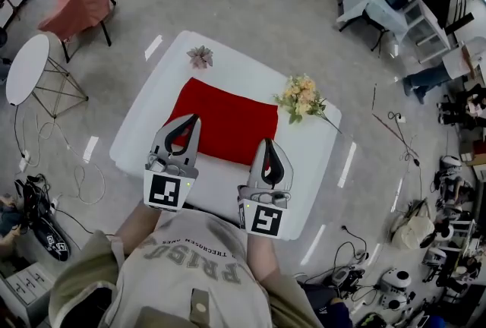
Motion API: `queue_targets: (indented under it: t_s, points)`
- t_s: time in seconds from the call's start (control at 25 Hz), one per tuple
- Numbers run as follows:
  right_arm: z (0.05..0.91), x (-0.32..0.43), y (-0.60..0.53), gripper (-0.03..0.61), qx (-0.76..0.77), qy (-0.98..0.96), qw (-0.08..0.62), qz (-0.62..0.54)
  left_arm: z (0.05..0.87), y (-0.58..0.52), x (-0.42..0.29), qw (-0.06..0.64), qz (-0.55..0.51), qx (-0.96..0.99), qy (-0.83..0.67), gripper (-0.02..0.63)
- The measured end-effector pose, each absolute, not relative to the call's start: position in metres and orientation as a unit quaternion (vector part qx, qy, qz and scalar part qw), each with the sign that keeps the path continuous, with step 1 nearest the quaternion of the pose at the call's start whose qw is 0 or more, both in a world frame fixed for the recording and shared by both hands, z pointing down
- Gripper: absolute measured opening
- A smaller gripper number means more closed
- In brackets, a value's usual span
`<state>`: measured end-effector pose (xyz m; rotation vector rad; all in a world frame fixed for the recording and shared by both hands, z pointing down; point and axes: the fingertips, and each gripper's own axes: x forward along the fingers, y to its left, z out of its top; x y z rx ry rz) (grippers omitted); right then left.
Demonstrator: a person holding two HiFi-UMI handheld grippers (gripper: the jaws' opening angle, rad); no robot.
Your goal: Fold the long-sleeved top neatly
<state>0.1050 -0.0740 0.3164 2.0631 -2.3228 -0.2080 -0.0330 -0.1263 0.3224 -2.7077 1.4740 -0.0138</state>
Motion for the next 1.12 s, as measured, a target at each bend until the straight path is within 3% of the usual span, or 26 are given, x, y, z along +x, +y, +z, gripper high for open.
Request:
queue_targets:
  t_s: [0.32,0.52,0.72,1.12]
  points:
    - [0.296,0.108,-0.069,0.002,0.661,-0.746,-0.016,-0.080,0.307,-0.120,-0.030,0.028,0.012,-0.875,0.483,0.012]
    - [0.299,0.108,-0.074,0.000,0.669,-0.737,0.017,-0.089,0.307,-0.118,-0.029,0.031,0.007,-0.878,0.478,0.011]
    - [0.286,0.106,-0.079,0.000,0.680,-0.728,-0.018,-0.081,0.310,-0.121,-0.026,0.032,0.004,-0.881,0.473,0.011]
    - [0.286,0.113,-0.083,0.000,0.686,-0.723,-0.014,-0.084,0.314,-0.128,-0.021,0.039,-0.003,-0.884,0.465,0.011]
